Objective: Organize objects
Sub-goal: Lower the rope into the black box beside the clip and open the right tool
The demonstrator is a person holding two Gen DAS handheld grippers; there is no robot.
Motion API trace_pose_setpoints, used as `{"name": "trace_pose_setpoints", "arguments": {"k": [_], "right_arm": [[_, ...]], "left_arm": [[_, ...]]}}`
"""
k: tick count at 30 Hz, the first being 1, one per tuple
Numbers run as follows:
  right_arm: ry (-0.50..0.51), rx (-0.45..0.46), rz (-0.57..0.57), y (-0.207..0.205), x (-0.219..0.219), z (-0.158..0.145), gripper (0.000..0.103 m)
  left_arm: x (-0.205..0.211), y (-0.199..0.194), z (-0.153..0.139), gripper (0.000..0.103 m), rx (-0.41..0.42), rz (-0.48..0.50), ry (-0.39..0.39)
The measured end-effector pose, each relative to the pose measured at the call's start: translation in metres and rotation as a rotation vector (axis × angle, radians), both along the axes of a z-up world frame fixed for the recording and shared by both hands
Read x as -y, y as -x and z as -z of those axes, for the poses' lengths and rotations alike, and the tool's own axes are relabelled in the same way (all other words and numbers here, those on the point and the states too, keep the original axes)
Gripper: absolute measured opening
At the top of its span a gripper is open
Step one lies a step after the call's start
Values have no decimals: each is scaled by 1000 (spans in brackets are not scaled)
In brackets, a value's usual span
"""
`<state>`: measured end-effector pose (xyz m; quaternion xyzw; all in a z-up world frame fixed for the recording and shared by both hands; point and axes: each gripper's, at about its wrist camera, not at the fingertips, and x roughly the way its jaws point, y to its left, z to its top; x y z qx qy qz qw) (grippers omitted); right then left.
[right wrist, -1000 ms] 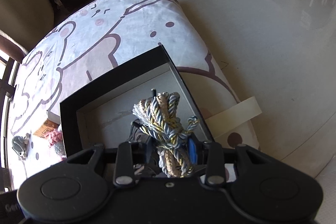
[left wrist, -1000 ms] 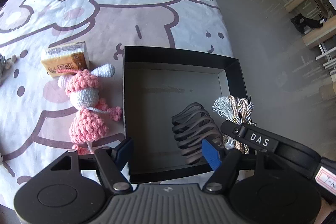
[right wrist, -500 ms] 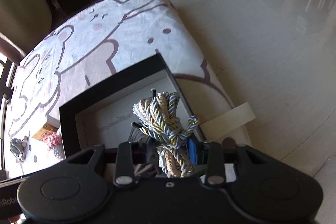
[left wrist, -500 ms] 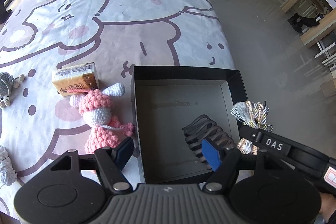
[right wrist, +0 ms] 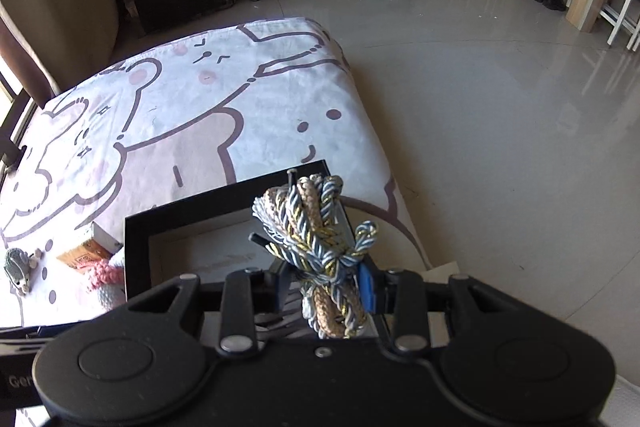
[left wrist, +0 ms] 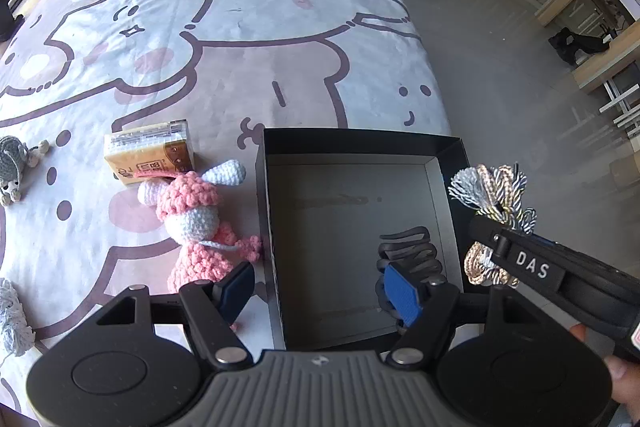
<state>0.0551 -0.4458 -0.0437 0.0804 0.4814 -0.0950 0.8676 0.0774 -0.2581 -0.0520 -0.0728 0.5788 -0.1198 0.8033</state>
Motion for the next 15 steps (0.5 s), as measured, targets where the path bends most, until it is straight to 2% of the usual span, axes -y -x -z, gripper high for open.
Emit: {"name": "trace_pose_setpoints", "arguments": {"k": [7, 12, 15], "right_arm": [[-3, -77, 15, -7, 0, 19, 35], [40, -136, 22, -7, 2, 32, 36], [73, -160, 7, -7, -1, 36, 39]], "left_arm": [[-5, -5, 1, 72, -4, -12, 3], [-3, -5, 3, 72, -6, -2, 2], [-2, -4, 3, 72, -6, 4, 2]]}}
